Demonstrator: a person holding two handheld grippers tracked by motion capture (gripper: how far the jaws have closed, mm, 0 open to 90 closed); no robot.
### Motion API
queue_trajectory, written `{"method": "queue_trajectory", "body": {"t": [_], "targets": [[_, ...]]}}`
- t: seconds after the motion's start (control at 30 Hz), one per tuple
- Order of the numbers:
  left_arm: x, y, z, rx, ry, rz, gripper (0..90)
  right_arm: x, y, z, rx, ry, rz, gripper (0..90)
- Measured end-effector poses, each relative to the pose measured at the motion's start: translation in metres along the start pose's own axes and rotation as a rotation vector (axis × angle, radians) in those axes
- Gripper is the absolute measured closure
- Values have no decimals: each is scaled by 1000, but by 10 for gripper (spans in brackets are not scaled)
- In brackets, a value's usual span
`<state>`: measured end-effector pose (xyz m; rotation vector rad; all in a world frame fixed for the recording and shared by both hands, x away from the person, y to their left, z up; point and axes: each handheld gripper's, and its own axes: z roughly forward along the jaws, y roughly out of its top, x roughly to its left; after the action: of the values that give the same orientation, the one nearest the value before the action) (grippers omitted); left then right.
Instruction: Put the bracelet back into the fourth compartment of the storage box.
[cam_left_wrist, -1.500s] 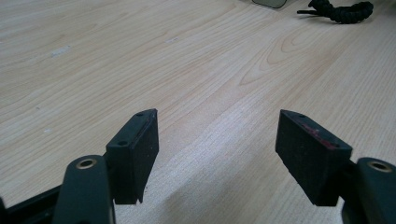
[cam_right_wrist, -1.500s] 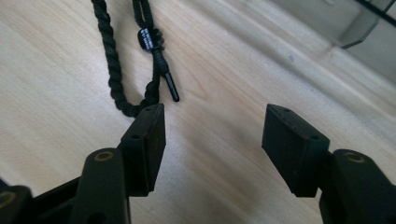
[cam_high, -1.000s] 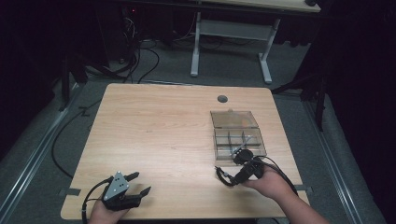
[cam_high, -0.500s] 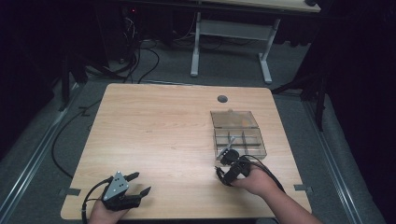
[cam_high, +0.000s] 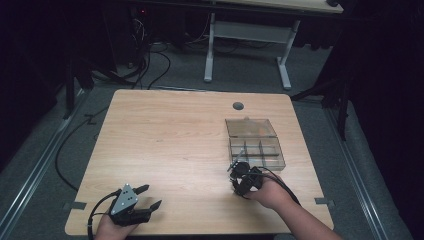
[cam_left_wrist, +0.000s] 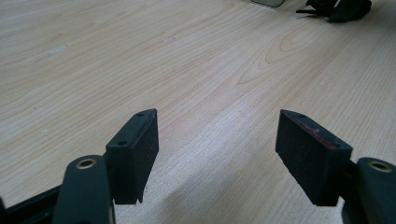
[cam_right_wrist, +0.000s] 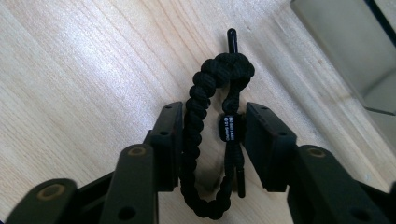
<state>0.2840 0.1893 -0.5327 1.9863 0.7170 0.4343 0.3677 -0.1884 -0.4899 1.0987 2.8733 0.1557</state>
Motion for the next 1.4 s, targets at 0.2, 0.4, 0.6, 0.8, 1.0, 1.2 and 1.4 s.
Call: {"method": "queue_trajectory", "body": {"t": [0.2,0.4,0.6,0.8,1.0,1.2,1.4], "targets": [[0,0,0,-1,1,0,307,0,0,0,2,1,9,696],[0,0,0,1,1,-2,307,1,2,-1,31,-4,-11,713],[0,0,0,0,0,-2,307,-5,0,-10,26,14,13,713],[0,0,0,0,-1,0,306,-14,-4,-23,13,37,39,713],[0,0,0,0,-4,0,307,-25,-7,-38,0,27,51,714],[0,0,0,1,-6,-1,306,-32,-6,-47,3,22,70,714],[0,0,0,-1,-10,-1,306,-38,-4,-54,4,20,68,714]]}}
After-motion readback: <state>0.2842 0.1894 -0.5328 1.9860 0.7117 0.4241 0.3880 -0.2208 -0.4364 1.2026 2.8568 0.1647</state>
